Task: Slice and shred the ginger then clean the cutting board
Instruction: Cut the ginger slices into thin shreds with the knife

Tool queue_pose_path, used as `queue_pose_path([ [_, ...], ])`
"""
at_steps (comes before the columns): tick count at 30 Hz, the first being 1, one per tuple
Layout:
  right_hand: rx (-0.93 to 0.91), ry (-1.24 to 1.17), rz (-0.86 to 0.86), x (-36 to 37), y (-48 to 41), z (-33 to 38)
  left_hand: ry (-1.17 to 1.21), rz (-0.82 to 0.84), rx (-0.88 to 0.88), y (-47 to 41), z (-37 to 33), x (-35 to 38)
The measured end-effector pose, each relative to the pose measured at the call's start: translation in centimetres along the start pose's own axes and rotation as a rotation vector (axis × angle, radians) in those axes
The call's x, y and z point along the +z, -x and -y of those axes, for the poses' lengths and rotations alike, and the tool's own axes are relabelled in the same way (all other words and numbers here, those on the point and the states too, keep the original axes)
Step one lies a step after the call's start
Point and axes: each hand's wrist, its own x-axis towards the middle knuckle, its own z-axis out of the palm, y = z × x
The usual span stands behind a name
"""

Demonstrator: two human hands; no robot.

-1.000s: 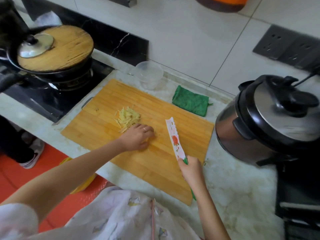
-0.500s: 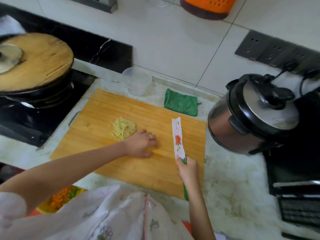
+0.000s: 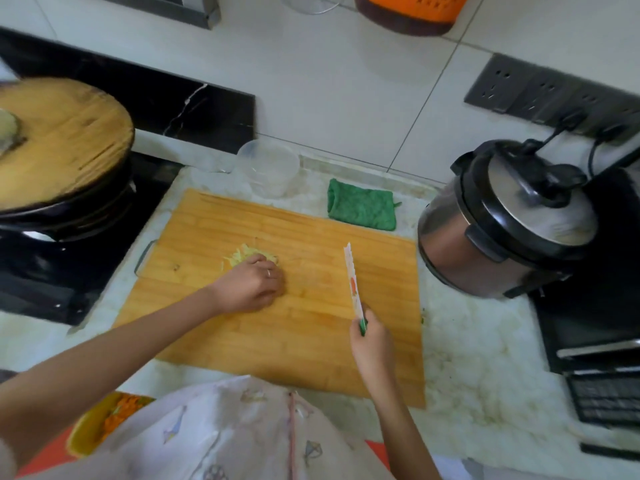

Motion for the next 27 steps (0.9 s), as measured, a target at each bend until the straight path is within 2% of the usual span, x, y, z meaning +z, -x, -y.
queue_pose_path([
  [5, -0.041, 0.15, 0.034, 3.0, 0.8, 4.0, 0.274, -0.33, -0.418, 0.8, -0.3, -2.4],
  [9, -0.15, 0.216, 0.157, 4.7, 2.2, 6.7, 0.379, -0.402, -0.739, 2.2, 1.1, -2.2],
  [11, -0.187, 0.171, 0.205, 4.5, 2.0, 6.9, 0.397, -0.382, -0.834, 2.9, 1.5, -1.7],
  [14, -0.178, 0.13, 0.126, 3.0, 1.5, 6.3, 0.379, -0.273, -0.906, 3.5, 2.3, -0.6],
  [18, -0.115, 0.225, 0.001, 1.5, -0.7, 5.6, 0.49, -0.17, -1.006, 2.1, 2.8, 0.3],
  [21, -0.136, 0.32, 0.016, 2.1, -0.7, 6.1, 0.545, -0.132, -0.925, 1.3, 2.0, 0.8],
  [27, -0.263, 0.351, 0.177, 3.1, 1.6, 5.5, 0.664, -0.218, -0.805, 2.2, -0.1, 2.0],
])
